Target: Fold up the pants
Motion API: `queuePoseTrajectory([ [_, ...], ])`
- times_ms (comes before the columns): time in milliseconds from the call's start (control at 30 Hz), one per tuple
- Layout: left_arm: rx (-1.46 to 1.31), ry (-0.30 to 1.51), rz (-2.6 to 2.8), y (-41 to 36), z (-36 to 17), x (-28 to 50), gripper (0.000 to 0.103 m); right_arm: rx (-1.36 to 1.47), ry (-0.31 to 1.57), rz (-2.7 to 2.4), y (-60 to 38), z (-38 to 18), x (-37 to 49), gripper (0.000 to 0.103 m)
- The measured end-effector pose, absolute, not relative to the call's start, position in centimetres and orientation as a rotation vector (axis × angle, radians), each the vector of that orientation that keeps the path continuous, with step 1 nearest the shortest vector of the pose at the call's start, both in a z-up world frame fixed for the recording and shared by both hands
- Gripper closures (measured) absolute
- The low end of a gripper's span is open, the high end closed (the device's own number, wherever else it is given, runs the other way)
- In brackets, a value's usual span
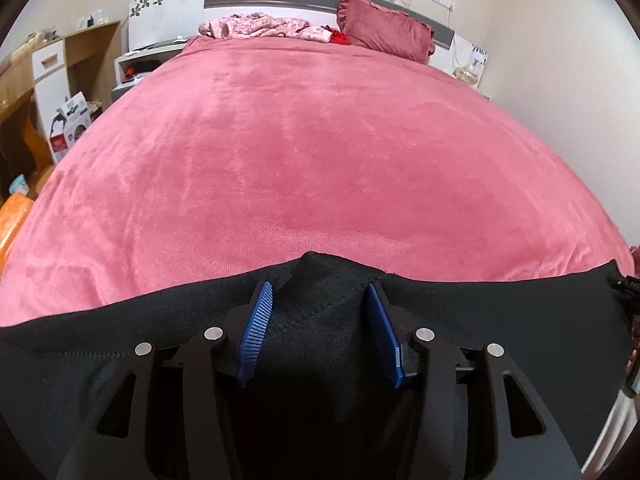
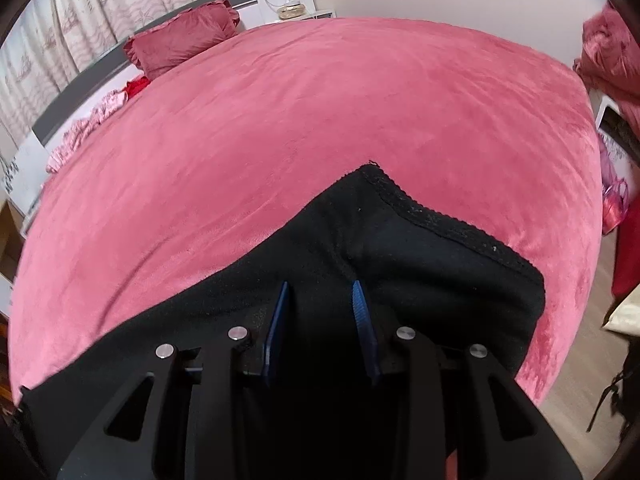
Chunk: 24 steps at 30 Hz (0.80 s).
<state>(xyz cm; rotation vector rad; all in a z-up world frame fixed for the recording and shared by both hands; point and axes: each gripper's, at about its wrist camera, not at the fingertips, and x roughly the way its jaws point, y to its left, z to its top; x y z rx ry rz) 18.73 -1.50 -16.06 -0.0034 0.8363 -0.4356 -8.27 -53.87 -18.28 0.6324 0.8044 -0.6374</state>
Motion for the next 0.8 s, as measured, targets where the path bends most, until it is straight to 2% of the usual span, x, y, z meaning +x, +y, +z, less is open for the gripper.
queuePoseTrajectory([
  [33,-0.008,0.838,-0.436,-1.3,-15.9,18.2,0.046,0.64,0.806,-0.635,-53.9,-18.0,-8.6,0.071],
  [100,0.01,0.846,-0.437,-1.0,-15.8,16.9,0.02,0.636,0.81,-0.634,-53.9,-17.5,-9.6,0.07],
  [133,0.034,0.847,-0.438,-0.9,-15.8,15.8,0.017,0.637,0.813,-0.628,-53.8,-17.3,-10.2,0.07],
  [367,0.091,0.795,-0.422,0.8,-16.0,10.8,0.017,0.747,0.768,-0.632,-54.8,-17.1,-14.5,0.07],
  [433,0.056,0.8,-0.406,1.5,-16.0,10.8,0.017,0.767,0.764,-0.627,-55.3,-17.4,-14.9,0.076],
  [467,0.041,0.807,-0.4,1.8,-16.1,10.9,0.017,0.784,0.75,-0.633,-55.8,-17.6,-15.1,0.083],
  [500,0.035,0.811,-0.4,1.9,-16.1,10.8,0.017,0.789,0.741,-0.651,-56.3,-17.7,-15.3,0.096],
  [533,0.035,0.817,-0.399,1.9,-16.1,10.9,0.017,0.803,0.735,-0.686,-57.2,-18.0,-15.6,0.103],
  [633,0.068,0.82,-0.389,1.5,-16.1,10.8,0.017,0.908,0.696,-0.673,-58.7,-18.5,-16.4,0.103],
  [667,0.077,0.819,-0.384,1.4,-16.1,10.7,0.017,0.882,0.703,-0.666,-58.3,-18.1,-16.3,0.101],
  [733,0.082,0.816,-0.372,1.5,-16.0,10.3,0.017,0.79,0.713,-0.645,-56.8,-16.8,-16.0,0.082],
  [767,0.078,0.816,-0.363,1.6,-16.0,10.2,0.017,0.768,0.703,-0.634,-56.3,-16.4,-16.0,0.056],
  [800,0.071,0.816,-0.352,1.8,-15.9,10.2,0.017,0.744,0.683,-0.628,-55.5,-15.8,-16.2,0.035],
])
